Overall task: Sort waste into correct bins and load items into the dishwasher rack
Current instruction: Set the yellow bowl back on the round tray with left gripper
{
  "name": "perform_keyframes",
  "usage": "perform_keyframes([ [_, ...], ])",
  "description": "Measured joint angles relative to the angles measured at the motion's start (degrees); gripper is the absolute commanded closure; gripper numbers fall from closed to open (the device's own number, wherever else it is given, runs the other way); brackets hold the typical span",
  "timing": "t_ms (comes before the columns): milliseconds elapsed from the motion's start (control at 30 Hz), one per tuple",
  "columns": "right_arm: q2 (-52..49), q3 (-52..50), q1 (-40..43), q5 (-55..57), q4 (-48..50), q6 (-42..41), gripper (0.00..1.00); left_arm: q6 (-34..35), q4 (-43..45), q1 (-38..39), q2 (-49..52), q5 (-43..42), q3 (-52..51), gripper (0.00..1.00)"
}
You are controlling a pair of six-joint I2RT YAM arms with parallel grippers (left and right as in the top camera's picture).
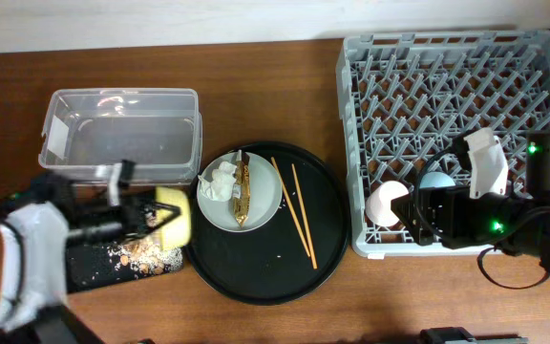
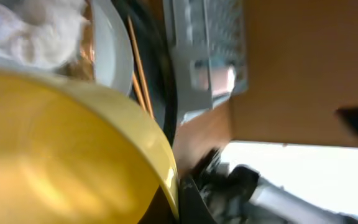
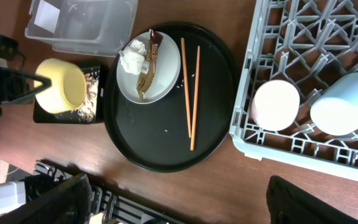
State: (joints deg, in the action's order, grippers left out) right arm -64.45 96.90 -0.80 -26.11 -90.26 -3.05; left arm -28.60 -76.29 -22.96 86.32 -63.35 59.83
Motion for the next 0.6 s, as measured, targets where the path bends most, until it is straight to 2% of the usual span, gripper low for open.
perform_keyframes([
  [67, 0.0, 0.0, 0.0, 0.0, 0.0, 0.0, 0.09, 8.9, 5.5, 7.5, -5.7, 7.5, 0.0, 1.00],
  [133, 0.0, 0.0, 0.0, 0.0, 0.0, 0.0, 0.09, 19.7, 10.4, 18.3, -11.2, 18.2, 0.0, 1.00],
  [200, 0.0, 0.0, 0.0, 0.0, -0.1, 0.0, 0.09, 31.8, 14.3, 33.9, -14.0, 31.3, 0.1, 1.00],
  [300, 0.0, 0.0, 0.0, -0.1, -0.4, 0.0, 0.09, 46.2, 20.3, 56.5, -13.1, 49.6, -1.0, 0.98],
  [367, 0.0, 0.0, 0.0, -0.2, -0.4, 0.0, 0.09, 54.4, 24.3, 69.1, -8.7, 61.7, -2.7, 0.86],
  [433, 0.0, 0.0, 0.0, -0.2, -0.4, 0.0, 0.09, 58.5, 27.2, 74.8, -3.3, 67.6, -3.1, 0.71],
  [467, 0.0, 0.0, 0.0, -0.2, -0.4, 0.0, 0.09, 59.8, 28.8, 76.8, 0.1, 69.8, -3.2, 0.59],
  [533, 0.0, 0.0, 0.0, -0.2, -0.4, 0.0, 0.09, 61.9, 28.9, 77.6, 3.1, 72.3, -3.4, 0.21],
  [600, 0.0, 0.0, 0.0, -0.2, -0.5, 0.0, 0.09, 62.6, 26.4, 77.6, 3.3, 73.9, -2.5, 0.08],
])
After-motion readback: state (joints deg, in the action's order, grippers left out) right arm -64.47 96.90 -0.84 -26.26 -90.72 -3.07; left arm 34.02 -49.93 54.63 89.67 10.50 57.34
